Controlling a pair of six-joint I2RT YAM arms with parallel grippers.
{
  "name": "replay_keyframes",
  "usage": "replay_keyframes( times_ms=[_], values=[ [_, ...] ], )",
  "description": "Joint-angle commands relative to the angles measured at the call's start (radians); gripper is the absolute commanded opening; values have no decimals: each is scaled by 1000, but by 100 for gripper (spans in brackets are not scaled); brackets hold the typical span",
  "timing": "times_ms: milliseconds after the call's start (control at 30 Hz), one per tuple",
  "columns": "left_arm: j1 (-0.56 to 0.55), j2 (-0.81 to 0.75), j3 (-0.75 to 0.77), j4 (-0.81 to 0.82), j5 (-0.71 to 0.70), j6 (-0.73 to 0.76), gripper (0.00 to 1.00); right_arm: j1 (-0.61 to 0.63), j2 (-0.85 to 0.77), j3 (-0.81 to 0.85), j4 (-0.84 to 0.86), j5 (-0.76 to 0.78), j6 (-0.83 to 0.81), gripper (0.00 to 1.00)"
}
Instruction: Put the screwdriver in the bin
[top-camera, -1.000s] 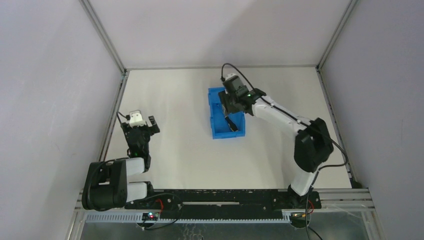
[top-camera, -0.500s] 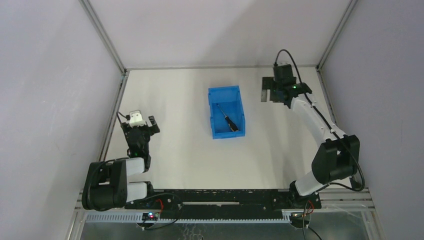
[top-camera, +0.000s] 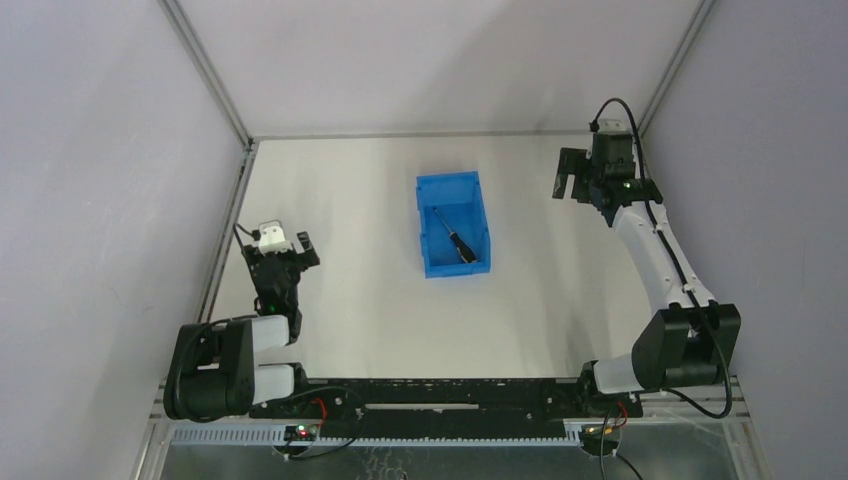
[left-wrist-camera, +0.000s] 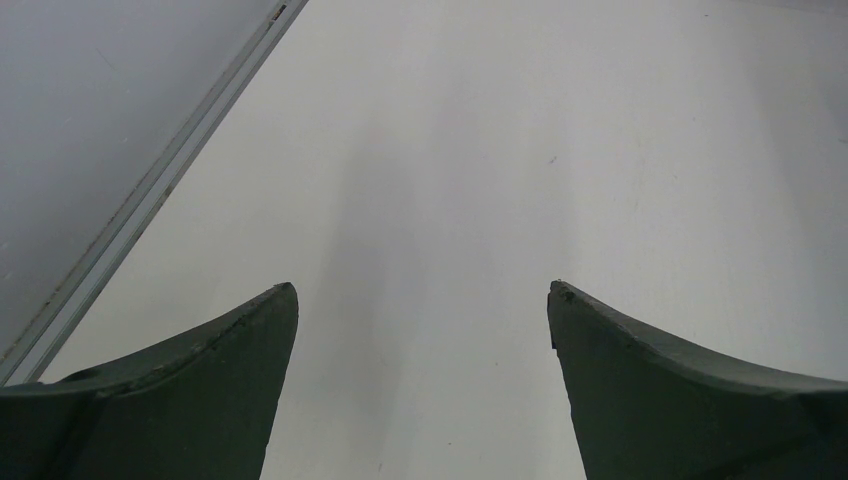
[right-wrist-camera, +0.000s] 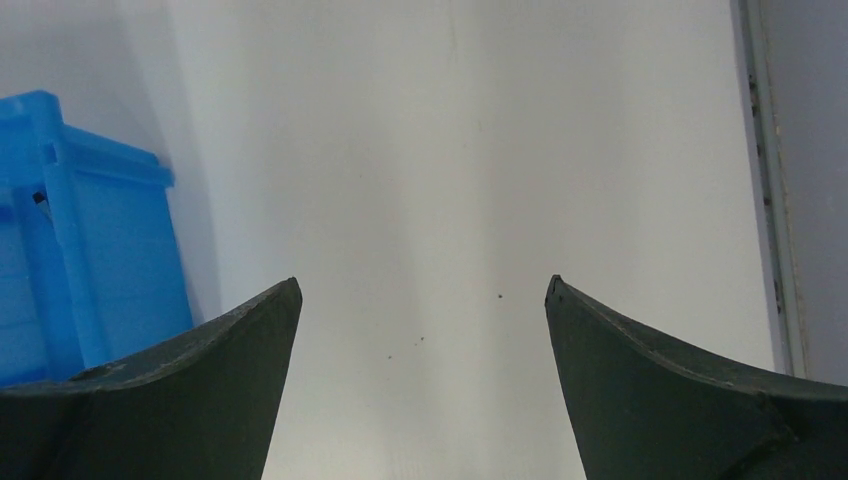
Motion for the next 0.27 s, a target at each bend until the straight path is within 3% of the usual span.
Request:
replay_keyframes(
  times_ms=[0,233],
  values=[
    [-3,-13,40,73,-5,19,100,5,-55,-55,81,-16,-22,100],
    [-3,-13,40,73,-5,18,100,0,-96,-118,147,-17,-18,100]
  ],
)
